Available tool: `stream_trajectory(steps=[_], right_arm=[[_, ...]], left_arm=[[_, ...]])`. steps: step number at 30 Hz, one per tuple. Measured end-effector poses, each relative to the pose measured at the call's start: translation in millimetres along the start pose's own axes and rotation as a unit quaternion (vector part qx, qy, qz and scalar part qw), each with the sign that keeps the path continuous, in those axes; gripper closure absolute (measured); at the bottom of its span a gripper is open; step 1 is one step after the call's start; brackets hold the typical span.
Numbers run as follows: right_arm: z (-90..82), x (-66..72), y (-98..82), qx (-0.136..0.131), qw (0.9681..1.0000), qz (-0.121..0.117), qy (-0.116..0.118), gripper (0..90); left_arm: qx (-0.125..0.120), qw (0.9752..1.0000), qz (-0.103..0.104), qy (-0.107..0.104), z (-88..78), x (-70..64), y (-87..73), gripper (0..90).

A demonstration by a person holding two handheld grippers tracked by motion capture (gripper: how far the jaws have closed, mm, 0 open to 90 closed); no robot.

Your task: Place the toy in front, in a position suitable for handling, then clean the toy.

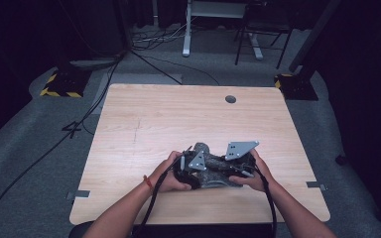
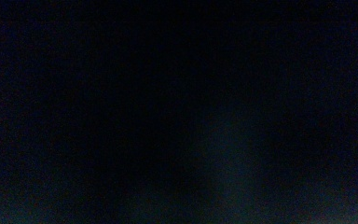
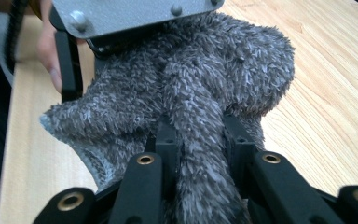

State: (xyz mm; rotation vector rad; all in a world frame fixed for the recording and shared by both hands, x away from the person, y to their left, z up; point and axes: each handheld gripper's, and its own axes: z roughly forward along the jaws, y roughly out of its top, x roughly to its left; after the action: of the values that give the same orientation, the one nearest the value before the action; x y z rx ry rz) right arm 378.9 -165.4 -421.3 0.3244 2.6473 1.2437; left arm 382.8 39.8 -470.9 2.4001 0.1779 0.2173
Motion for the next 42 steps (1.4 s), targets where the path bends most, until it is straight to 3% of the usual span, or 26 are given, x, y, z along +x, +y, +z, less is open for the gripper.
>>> stream_trajectory(steps=[7,10,16,23,42], right_arm=[[-1.5,-5.9,-2.0,0.000,0.9999,0.007,-0.013,73.2],[-5.2,-10.6,-4.6,-0.004,0.9996,0.020,-0.020,73.3],[-9.8,-20.5,-14.4,-0.003,0.9987,0.037,-0.036,73.4],[-13.5,-26.0,-24.8,0.012,0.9977,0.045,-0.050,73.4],[-11.3,-28.3,-34.9,0.023,0.9978,0.050,-0.038,73.5]], left_arm=[[-0.004,1.0000,-0.002,0.002,-4.4,0.8,-1.6,33.9],[-0.004,1.0000,0.001,0.002,-8.4,0.4,-2.5,33.9],[-0.023,0.9997,0.005,-0.008,-17.4,1.9,-4.1,33.9],[-0.035,0.9994,0.006,-0.003,-25.0,1.0,-3.9,33.9],[-0.056,0.9984,-0.002,0.001,-30.8,2.3,-2.9,33.9]])
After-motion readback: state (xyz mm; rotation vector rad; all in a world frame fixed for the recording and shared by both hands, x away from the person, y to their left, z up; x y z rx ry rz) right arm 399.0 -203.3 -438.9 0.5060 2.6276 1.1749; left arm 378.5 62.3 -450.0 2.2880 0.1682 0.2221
